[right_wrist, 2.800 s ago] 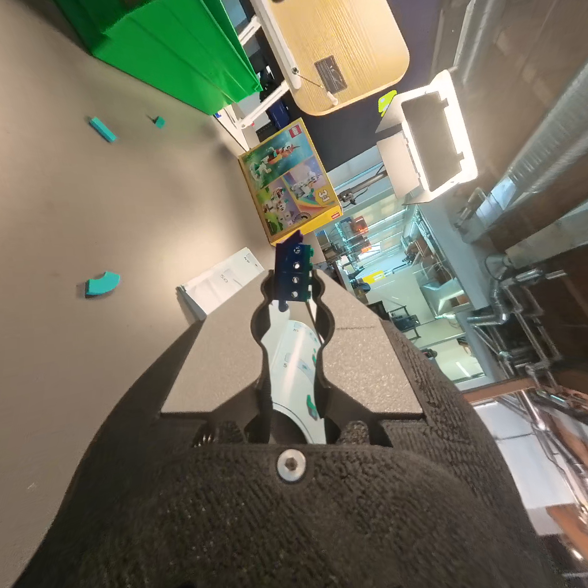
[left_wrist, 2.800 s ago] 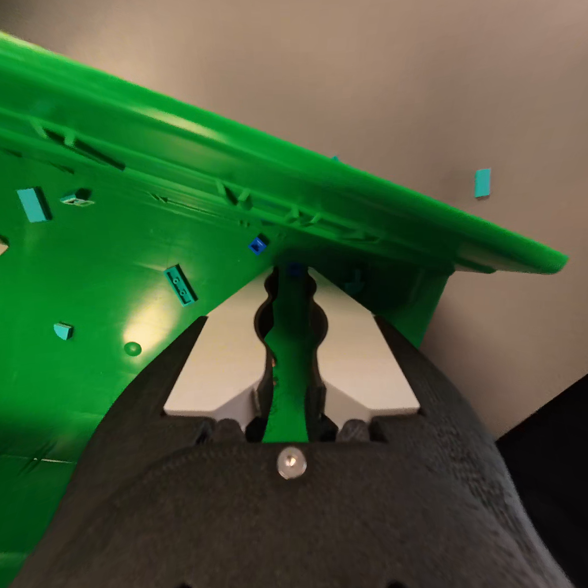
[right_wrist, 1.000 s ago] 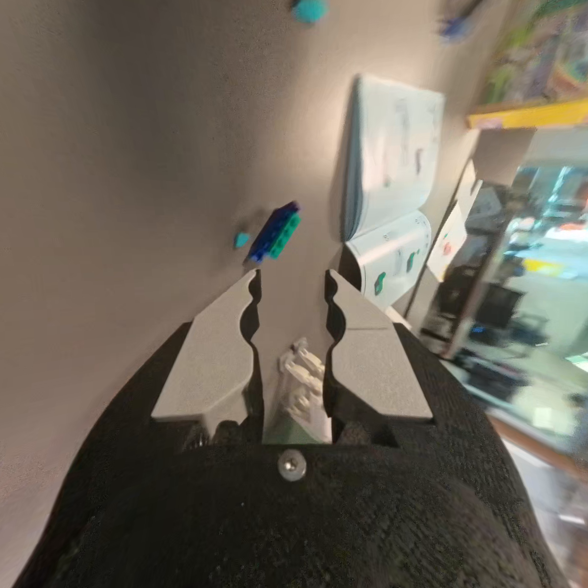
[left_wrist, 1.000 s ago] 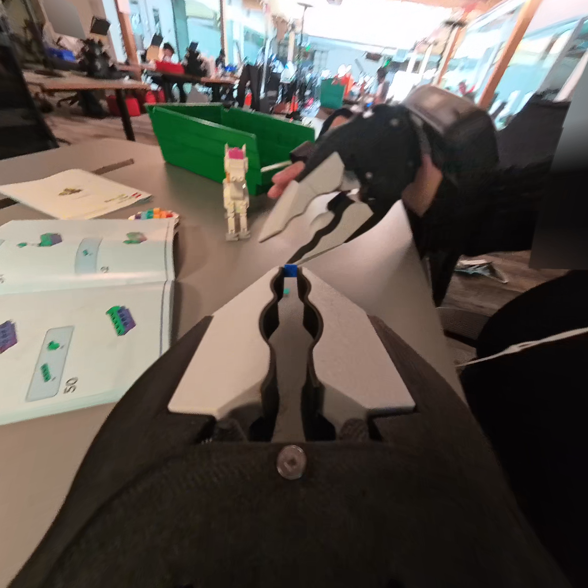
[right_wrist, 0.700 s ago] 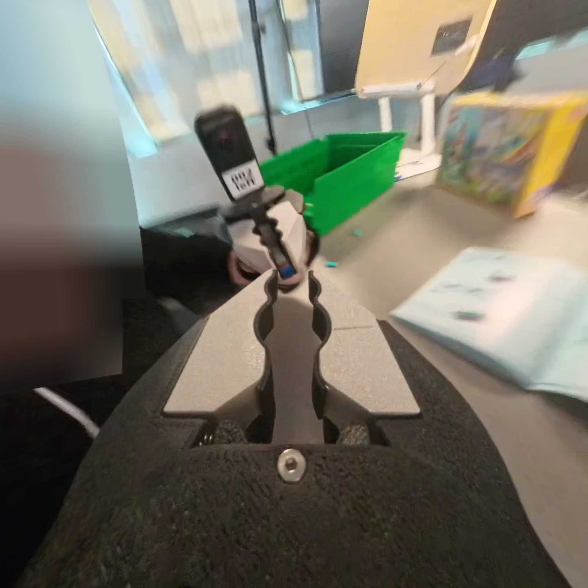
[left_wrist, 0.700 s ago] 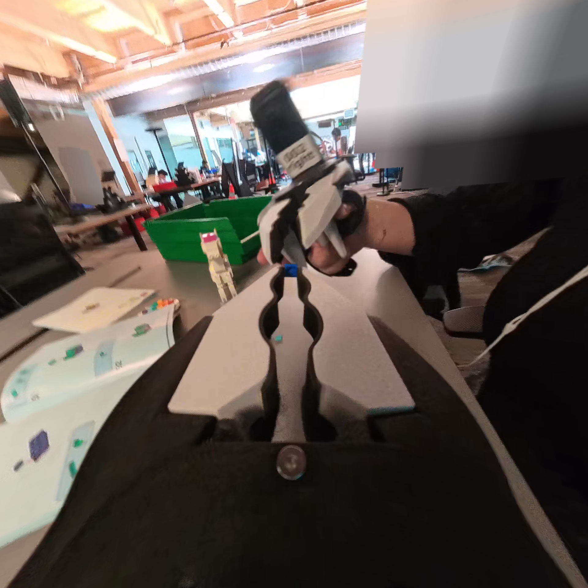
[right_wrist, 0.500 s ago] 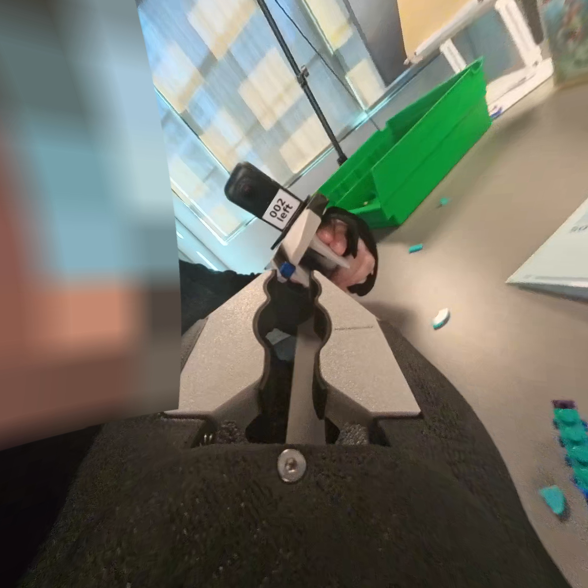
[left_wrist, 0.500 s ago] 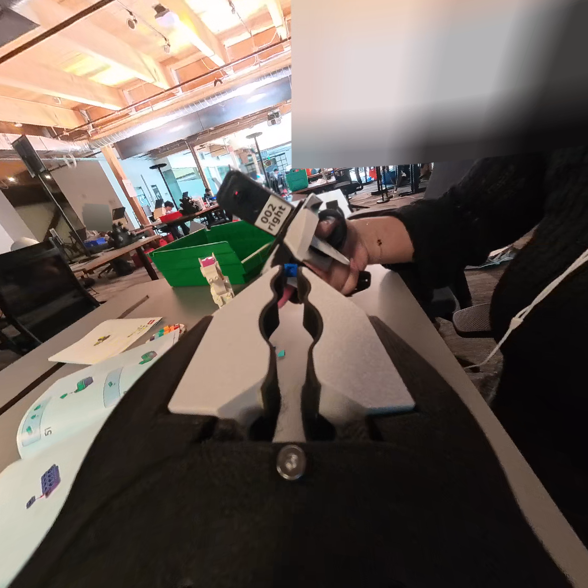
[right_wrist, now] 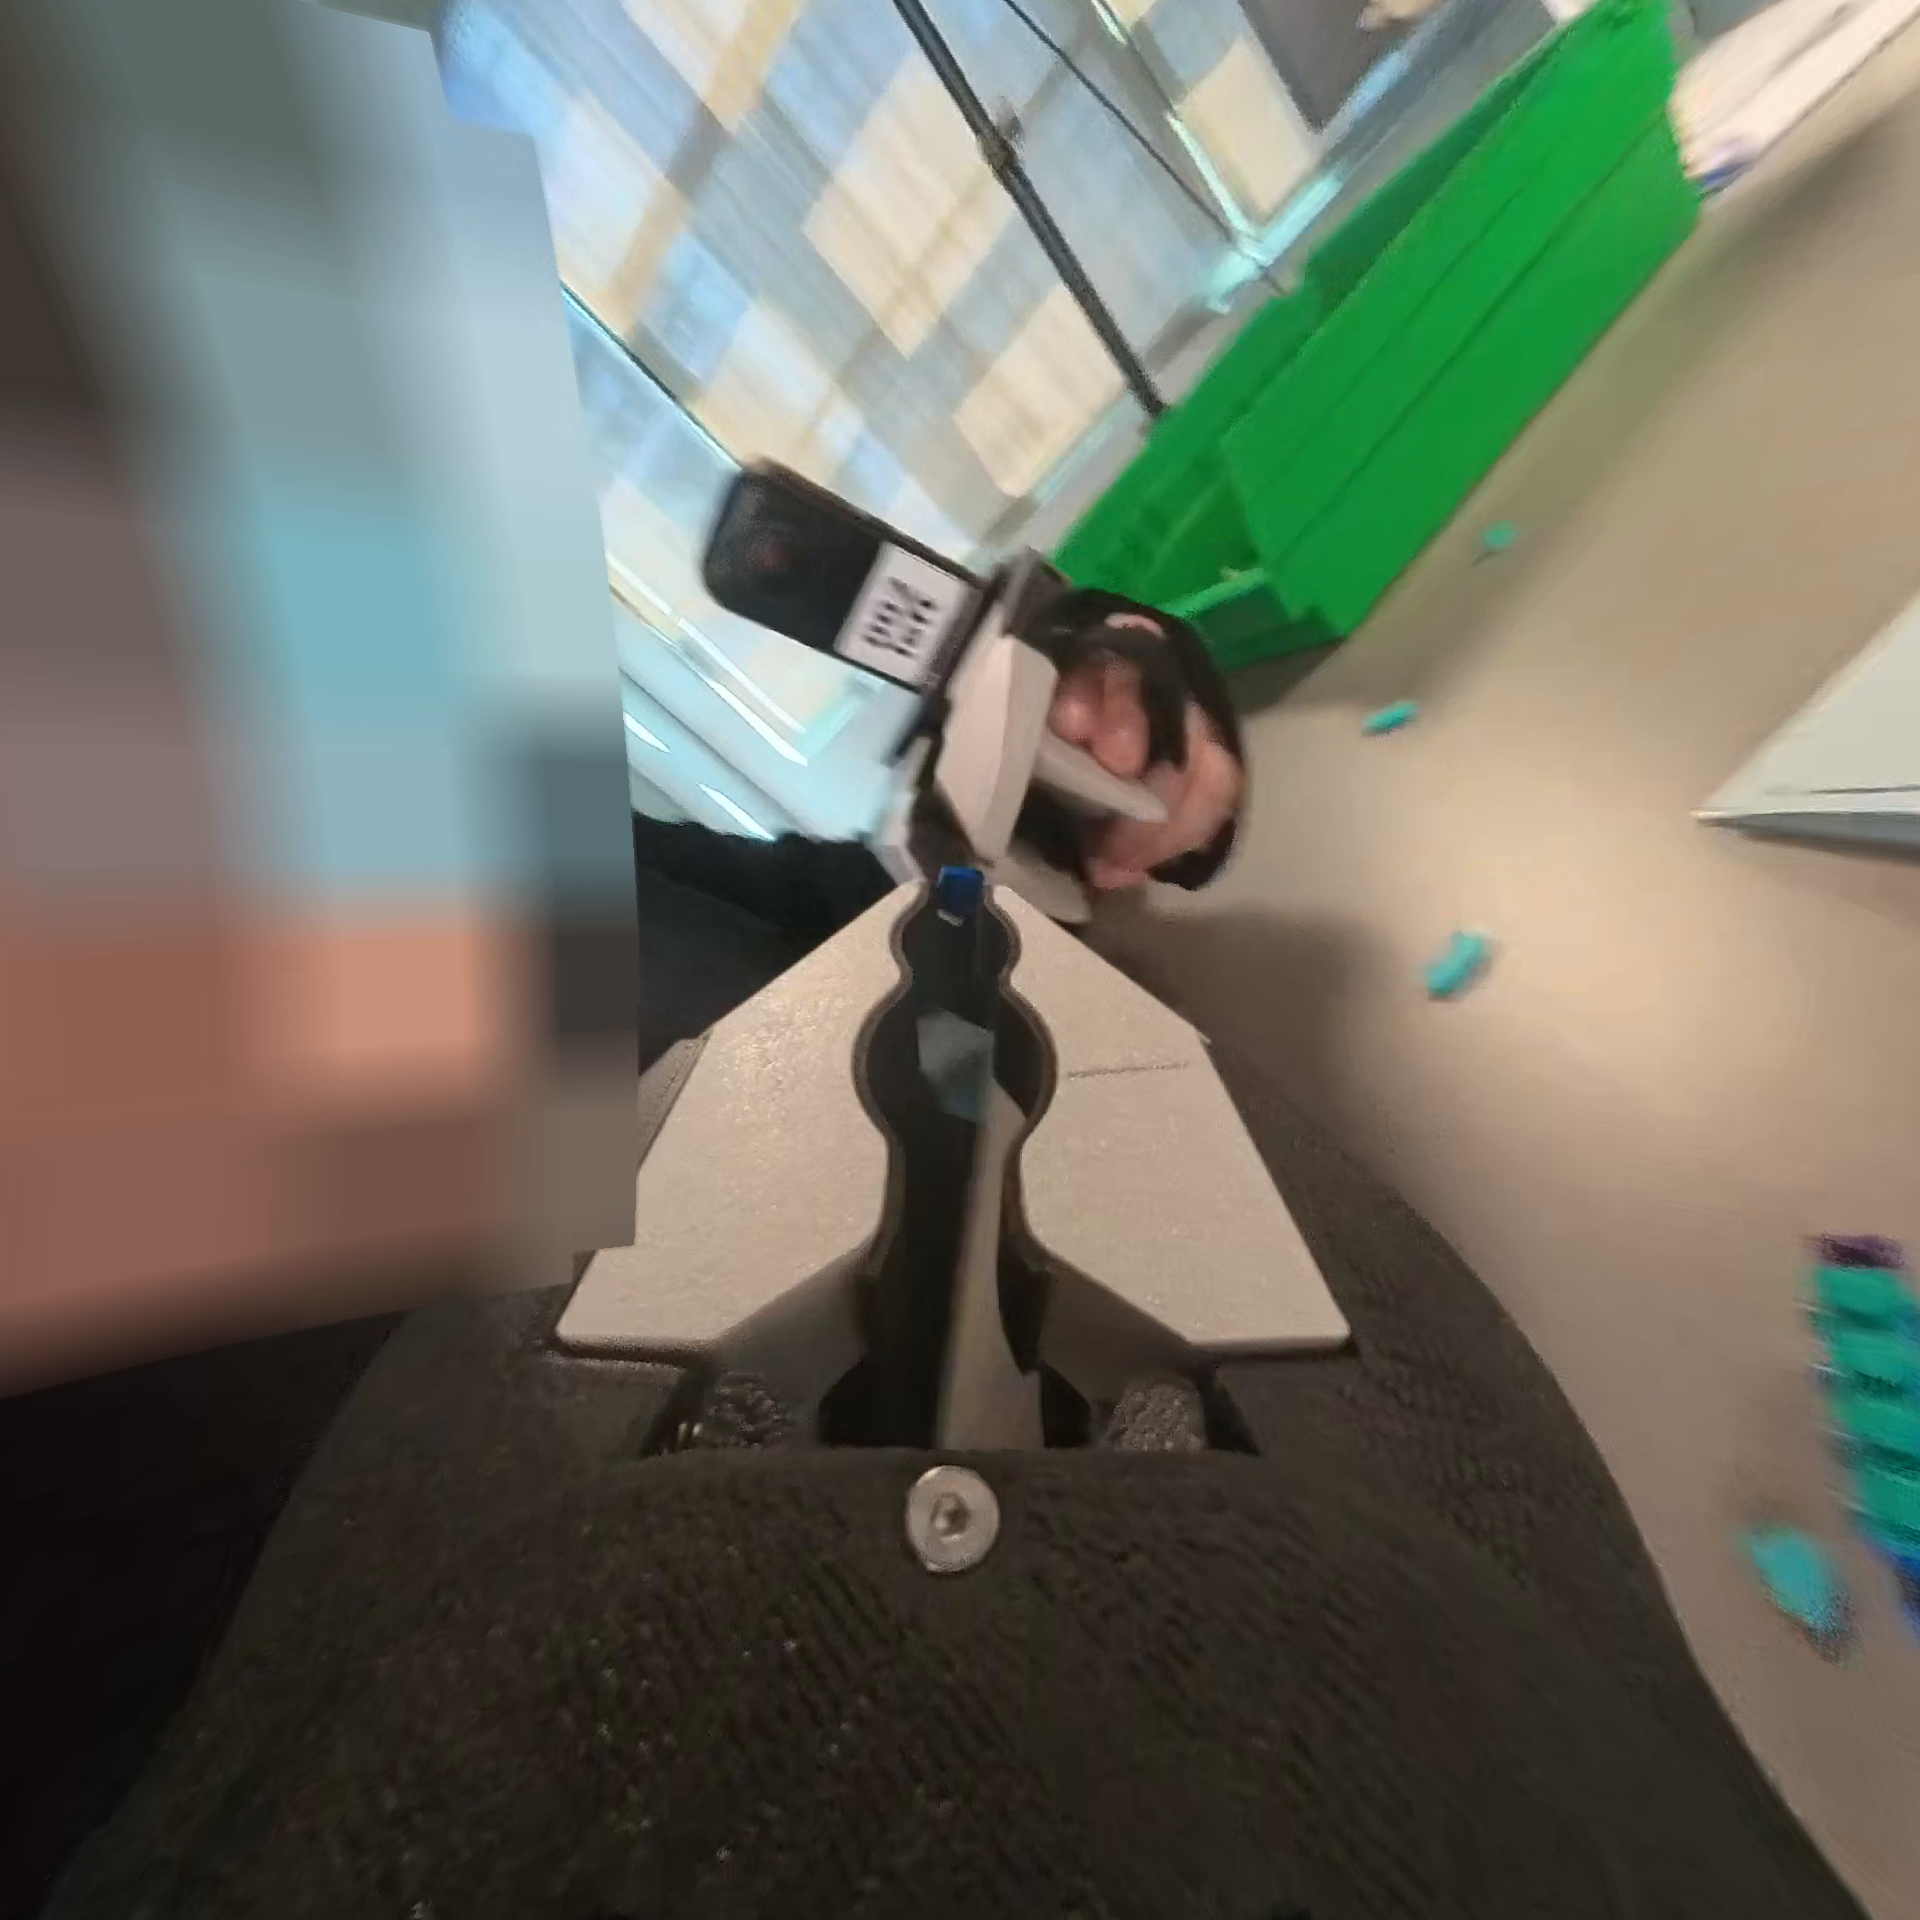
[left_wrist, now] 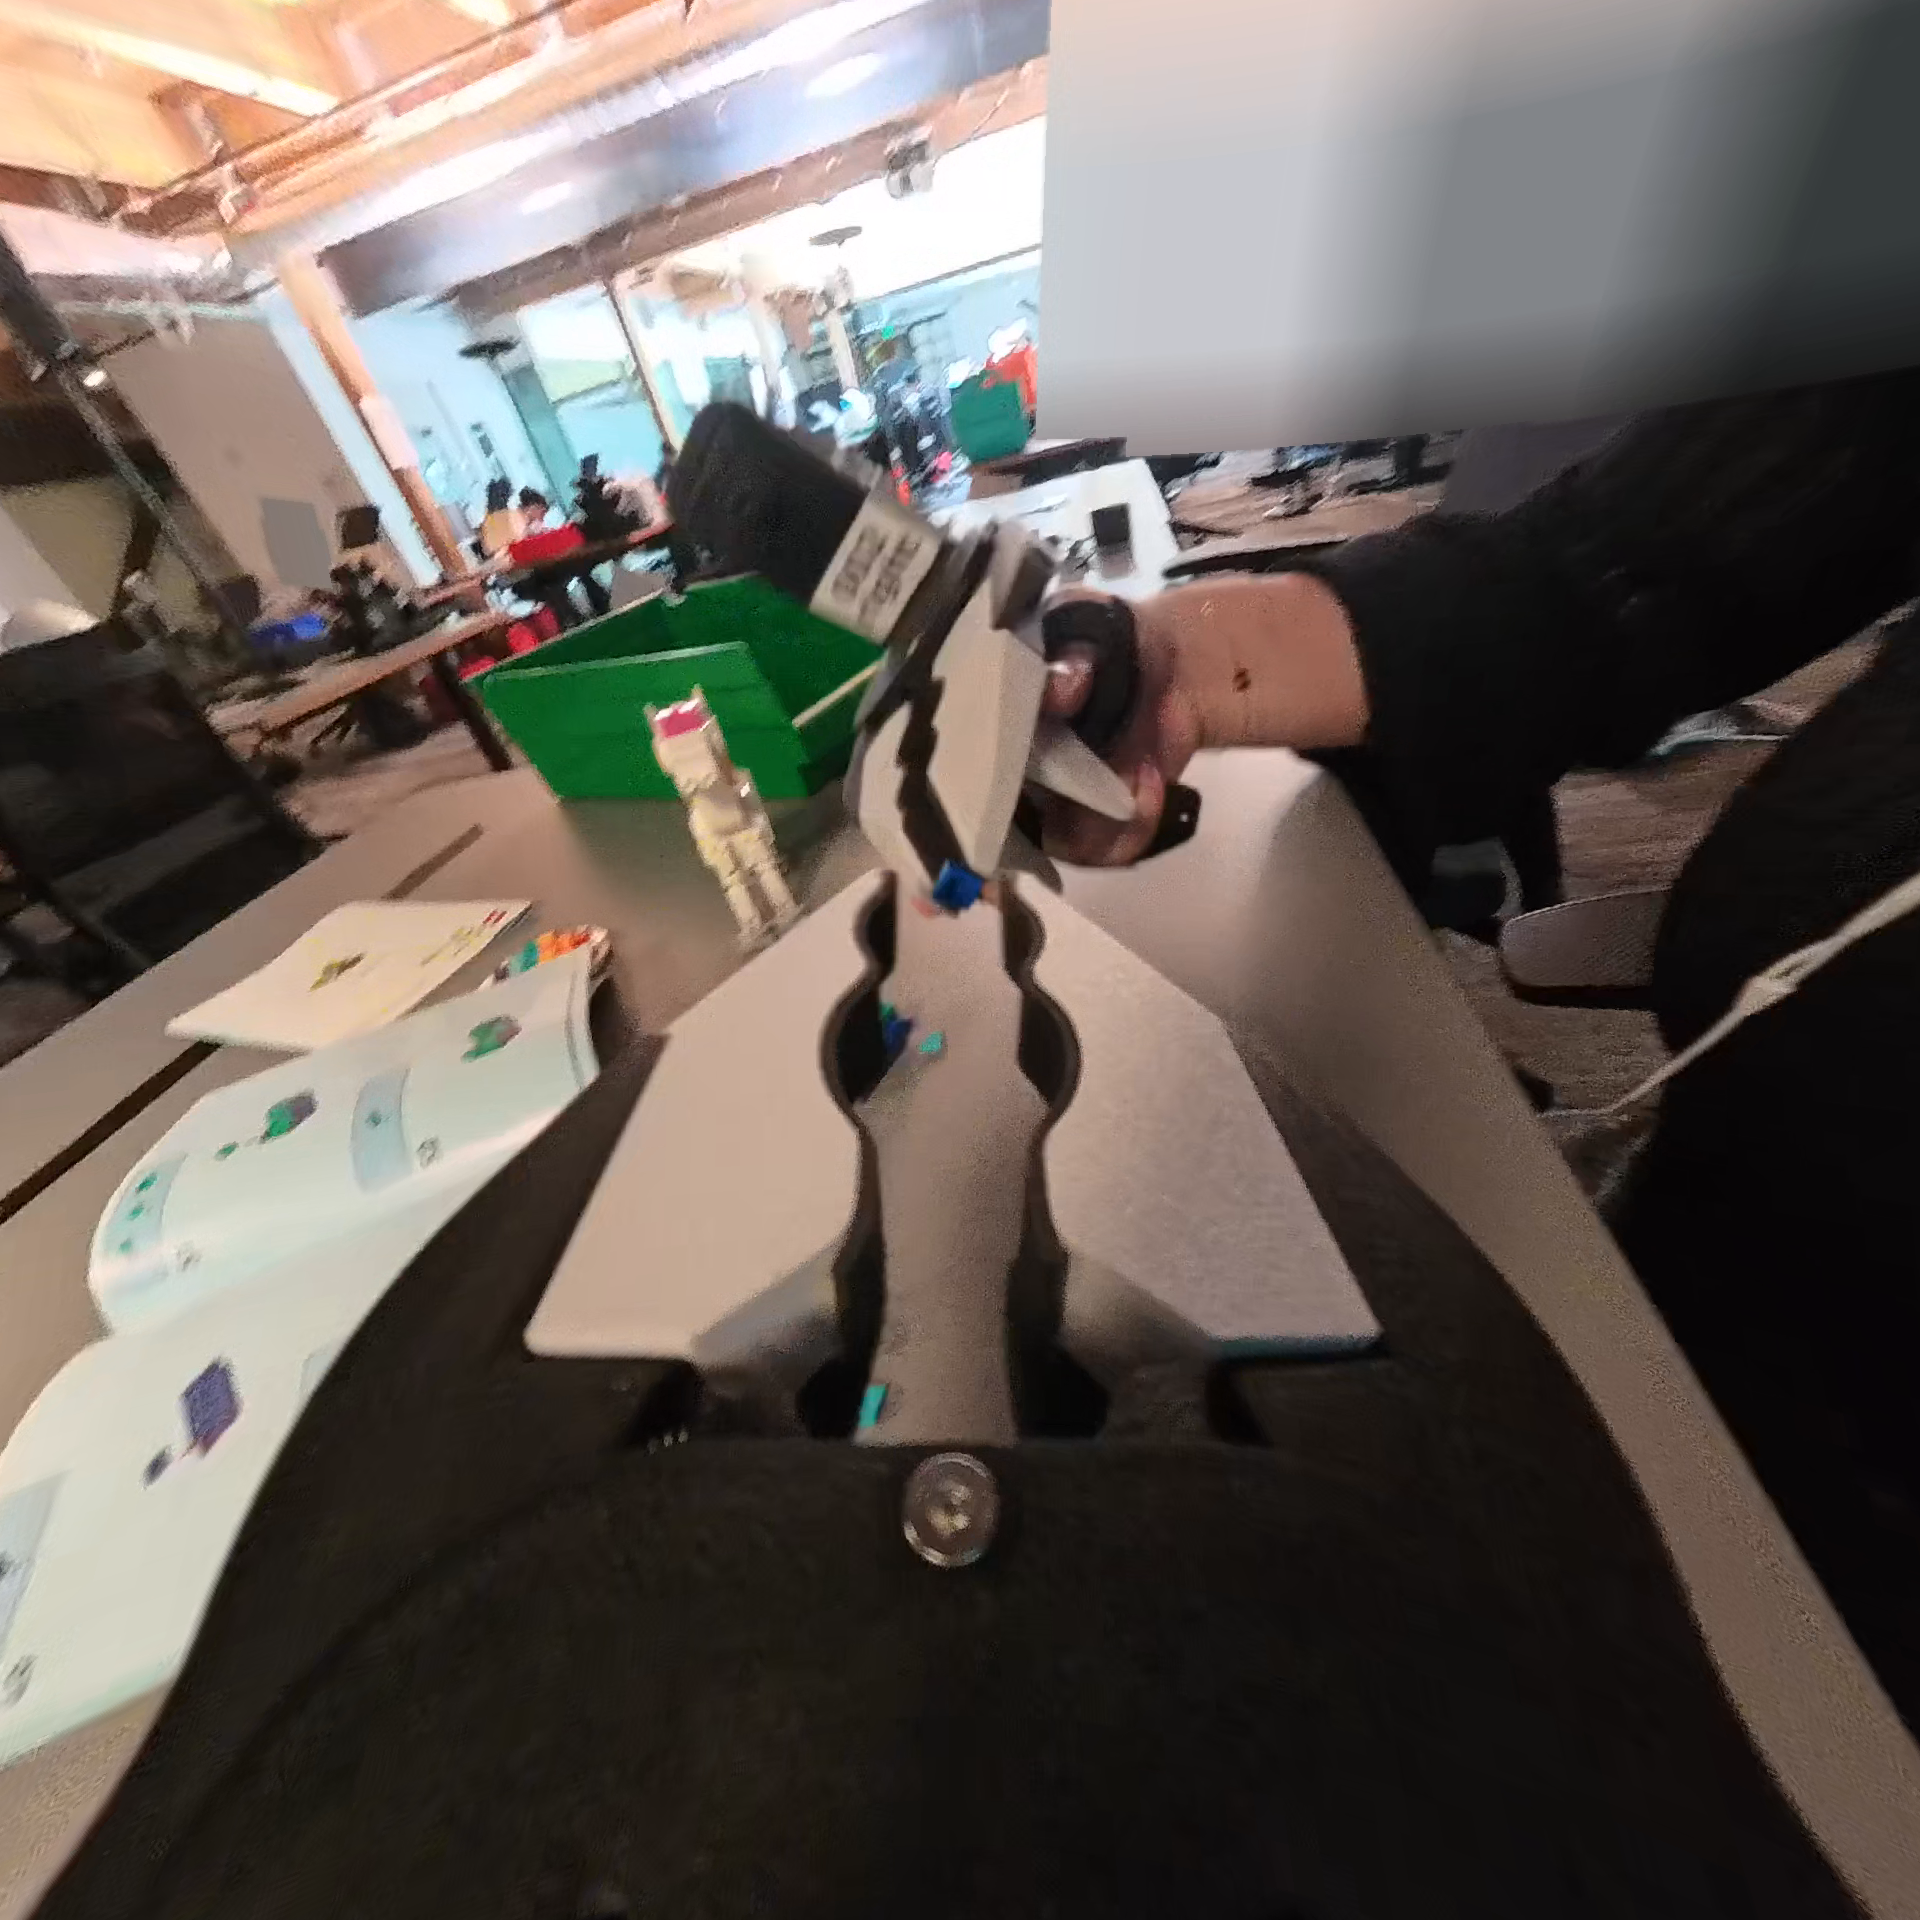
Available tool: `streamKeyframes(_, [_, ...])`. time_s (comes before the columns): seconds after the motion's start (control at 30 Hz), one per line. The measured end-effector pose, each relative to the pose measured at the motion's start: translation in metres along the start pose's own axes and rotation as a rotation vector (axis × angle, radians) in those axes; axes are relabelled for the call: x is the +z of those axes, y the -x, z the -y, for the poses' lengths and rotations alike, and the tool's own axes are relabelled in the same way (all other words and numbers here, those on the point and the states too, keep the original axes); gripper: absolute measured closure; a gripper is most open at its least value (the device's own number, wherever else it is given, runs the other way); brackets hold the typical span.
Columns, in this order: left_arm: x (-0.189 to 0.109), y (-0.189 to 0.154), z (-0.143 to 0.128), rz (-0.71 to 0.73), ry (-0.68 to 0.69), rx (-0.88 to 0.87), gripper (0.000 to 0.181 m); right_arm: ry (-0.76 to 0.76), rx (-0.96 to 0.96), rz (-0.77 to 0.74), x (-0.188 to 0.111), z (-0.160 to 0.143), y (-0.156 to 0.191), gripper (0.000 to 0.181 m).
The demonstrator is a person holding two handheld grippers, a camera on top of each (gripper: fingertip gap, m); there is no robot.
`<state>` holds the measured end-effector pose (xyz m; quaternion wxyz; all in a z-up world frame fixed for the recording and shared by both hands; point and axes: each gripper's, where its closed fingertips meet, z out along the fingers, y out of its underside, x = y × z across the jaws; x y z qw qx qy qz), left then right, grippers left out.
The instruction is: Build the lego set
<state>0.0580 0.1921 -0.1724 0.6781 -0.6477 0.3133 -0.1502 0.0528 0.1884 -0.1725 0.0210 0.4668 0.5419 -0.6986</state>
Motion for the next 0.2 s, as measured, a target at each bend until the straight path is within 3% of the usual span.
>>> streamKeyframes(0.03, [-0.001, 0.005, -0.004, 0.022, 0.021, -0.005, 0.157, 0.073, -0.105, -0.123, -0.006, -0.004, -0.016, 0.176])
streamKeyframes(0.13, [-0.01, 0.018, -0.014, 0.067, 0.058, -0.018, 0.155, 0.45, -0.457, -0.495, -0.035, -0.028, -0.063, 0.176])
streamKeyframes(0.2, [-0.014, 0.026, -0.018, 0.092, 0.063, -0.037, 0.157, 0.689, -0.591, -0.531, -0.037, -0.049, -0.069, 0.176])
